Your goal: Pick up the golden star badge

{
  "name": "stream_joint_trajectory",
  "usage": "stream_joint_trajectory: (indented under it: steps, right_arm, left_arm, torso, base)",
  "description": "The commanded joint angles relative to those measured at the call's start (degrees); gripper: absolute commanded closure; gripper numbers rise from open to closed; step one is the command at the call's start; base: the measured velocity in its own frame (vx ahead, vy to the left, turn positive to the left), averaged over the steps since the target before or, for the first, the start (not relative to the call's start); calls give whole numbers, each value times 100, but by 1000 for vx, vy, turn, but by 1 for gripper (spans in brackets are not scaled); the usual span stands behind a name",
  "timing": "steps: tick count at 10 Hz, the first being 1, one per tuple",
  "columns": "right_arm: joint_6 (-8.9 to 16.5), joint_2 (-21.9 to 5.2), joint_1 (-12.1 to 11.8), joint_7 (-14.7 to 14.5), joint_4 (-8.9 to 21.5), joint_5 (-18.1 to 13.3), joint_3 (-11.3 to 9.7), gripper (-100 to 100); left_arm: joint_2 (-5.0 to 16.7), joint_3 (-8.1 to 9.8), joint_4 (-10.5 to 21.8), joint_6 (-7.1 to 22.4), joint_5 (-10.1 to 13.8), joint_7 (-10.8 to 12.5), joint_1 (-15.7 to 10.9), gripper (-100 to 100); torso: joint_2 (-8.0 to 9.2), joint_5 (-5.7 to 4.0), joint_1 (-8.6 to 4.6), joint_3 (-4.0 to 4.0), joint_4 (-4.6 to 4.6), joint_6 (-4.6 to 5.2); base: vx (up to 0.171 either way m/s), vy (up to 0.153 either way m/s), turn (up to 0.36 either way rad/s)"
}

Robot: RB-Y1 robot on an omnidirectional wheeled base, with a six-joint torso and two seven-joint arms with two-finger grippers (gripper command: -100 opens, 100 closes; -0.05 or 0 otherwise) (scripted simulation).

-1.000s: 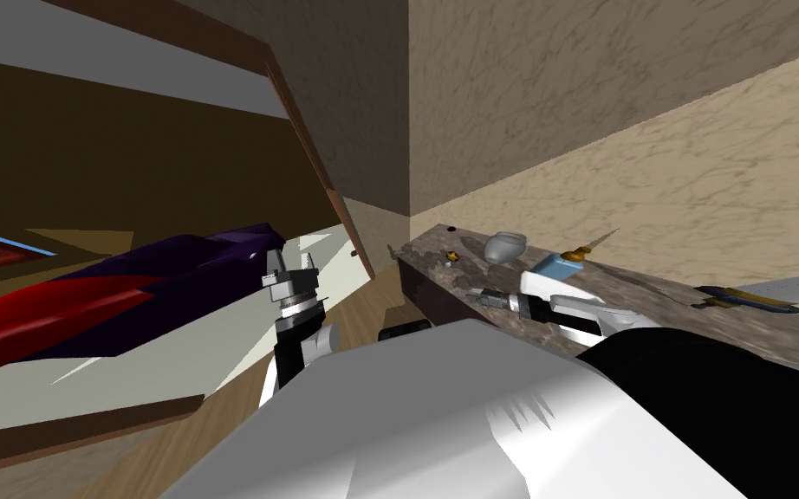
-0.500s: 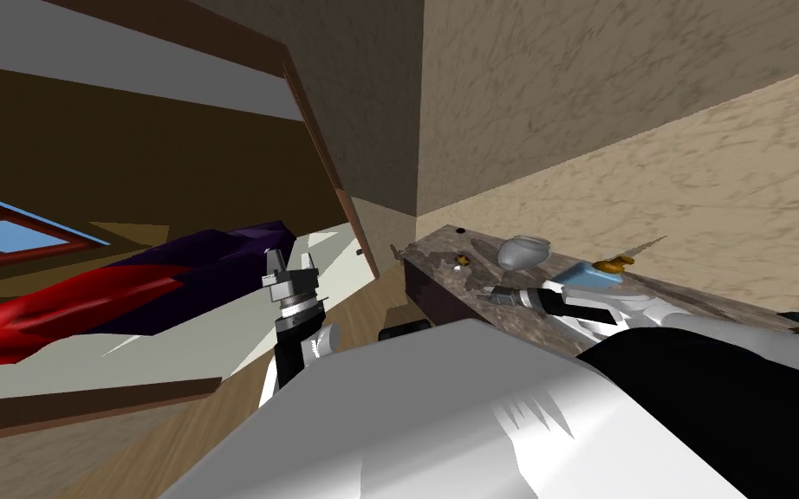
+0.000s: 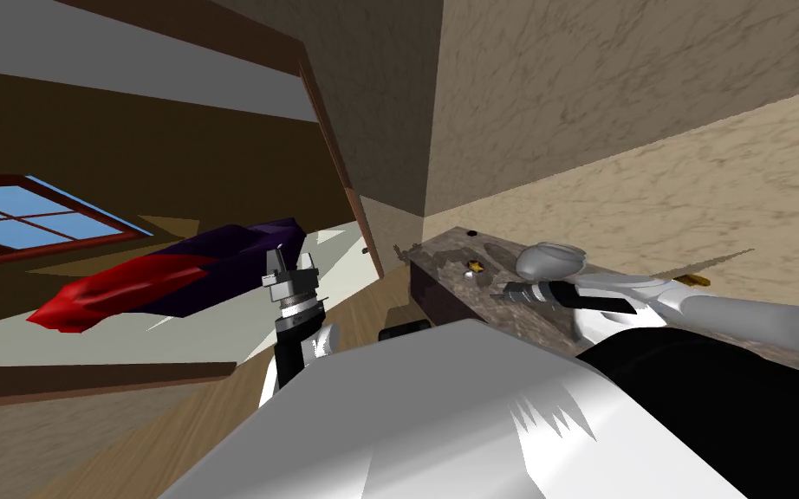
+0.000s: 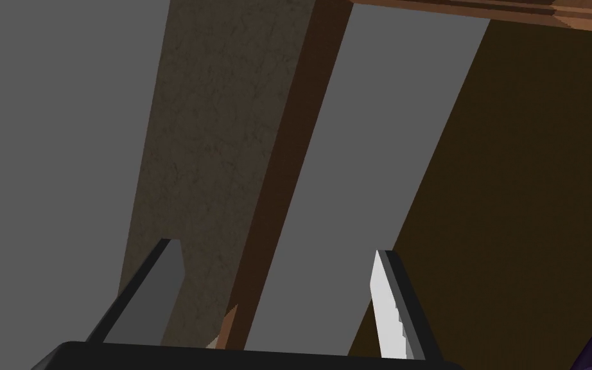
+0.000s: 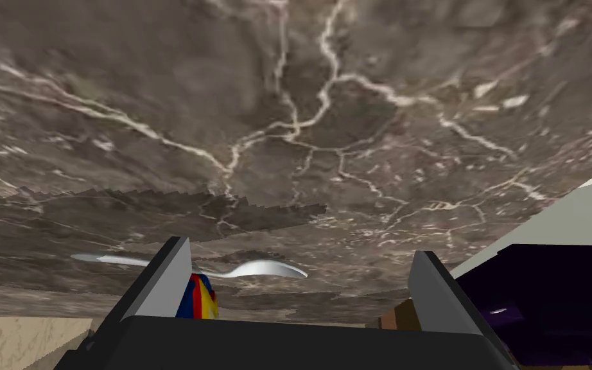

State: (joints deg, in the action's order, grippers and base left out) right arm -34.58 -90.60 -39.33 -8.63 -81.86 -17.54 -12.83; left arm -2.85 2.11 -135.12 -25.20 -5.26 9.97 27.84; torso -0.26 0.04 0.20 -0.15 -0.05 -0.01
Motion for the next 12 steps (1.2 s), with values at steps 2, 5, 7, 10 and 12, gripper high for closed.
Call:
stream_joint_trajectory:
  steps: [2,5,7,10,12]
  right_arm:
    - [70,-305,156,3,293,-173,-143,-100]
    - [155,-634,209,-47,538,-322,-215,-100]
    - [214,-862,257,-86,707,-432,-264,-100]
    - [187,-863,468,-28,834,-589,-393,0]
    - [288,-555,488,-59,1001,-630,-486,-100]
  left_arm:
    - [0,0,0,0,0,0,0,0]
    - [0,0,0,0,0,0,0,0]
    - [0,0,0,0,0,0,0,0]
    - [0,0,0,0,0,0,0,0]
    - [0,0,0,0,0,0,-1,0]
  torso:
    - [-8,2,8,-4,-2,-1]
    - [-4,2,8,-3,-1,0]
    - [8,1,7,5,2,4]
    - [12,2,9,6,2,8]
    - [29,-5,-10,17,6,3]
  base:
    - [71,47,125]
    - [60,44,123]
    - [52,47,105]
    - [37,42,56]
    - [-14,-9,235]
